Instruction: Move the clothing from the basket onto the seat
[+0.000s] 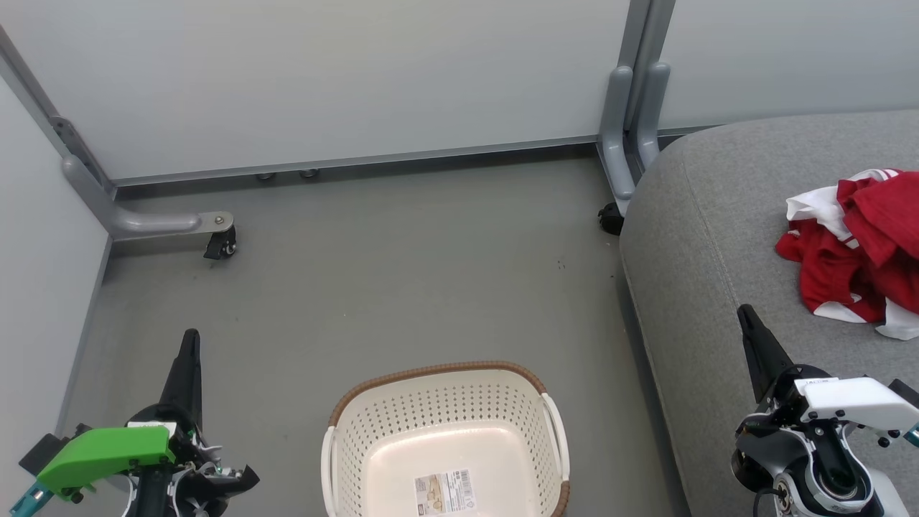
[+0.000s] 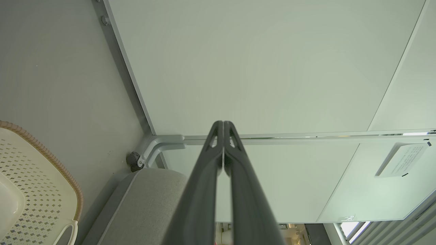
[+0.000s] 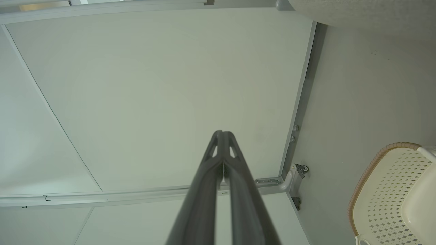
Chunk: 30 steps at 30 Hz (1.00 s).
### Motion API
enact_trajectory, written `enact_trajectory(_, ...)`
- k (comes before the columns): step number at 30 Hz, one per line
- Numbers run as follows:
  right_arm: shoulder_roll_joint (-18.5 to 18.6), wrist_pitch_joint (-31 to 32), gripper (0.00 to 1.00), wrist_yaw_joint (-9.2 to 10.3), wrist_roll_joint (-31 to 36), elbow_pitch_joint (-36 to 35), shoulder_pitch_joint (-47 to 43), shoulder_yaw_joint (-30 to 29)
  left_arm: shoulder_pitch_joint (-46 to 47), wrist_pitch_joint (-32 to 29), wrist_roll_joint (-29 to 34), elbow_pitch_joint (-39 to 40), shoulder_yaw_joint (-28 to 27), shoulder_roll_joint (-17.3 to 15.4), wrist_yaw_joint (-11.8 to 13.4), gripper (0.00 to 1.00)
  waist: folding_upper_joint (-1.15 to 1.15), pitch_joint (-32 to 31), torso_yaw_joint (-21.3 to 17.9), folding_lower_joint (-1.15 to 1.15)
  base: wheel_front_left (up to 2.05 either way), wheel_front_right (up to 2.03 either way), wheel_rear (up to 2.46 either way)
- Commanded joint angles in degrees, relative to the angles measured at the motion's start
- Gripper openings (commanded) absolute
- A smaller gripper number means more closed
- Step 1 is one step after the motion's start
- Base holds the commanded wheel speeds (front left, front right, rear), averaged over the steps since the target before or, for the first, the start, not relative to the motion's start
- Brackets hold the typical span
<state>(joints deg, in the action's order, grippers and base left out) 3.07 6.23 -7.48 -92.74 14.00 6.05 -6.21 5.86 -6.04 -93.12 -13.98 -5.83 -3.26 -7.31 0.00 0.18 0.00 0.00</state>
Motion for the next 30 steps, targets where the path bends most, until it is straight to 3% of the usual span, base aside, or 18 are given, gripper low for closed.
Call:
enact_trajectory(1, 0.1, 0.3, 0.0, -0.02, 0.1, 0.1, 0.3, -0.1, 0.7, -0.3, 0.4, -0.1, -0.3, -0.1, -0.3, 0.0, 0.0, 0.0, 0.0, 0.0, 0.0, 0.0, 0.0)
enact_trajectory(30, 0.0, 0.3, 0.0, -0.02, 0.3, 0.1, 0.3, -0.2, 0.7, -0.4, 0.5, -0.1, -0.5, 0.0, -0.3, 0.0, 0.0, 0.0, 0.0, 0.0, 0.0, 0.0, 0.0)
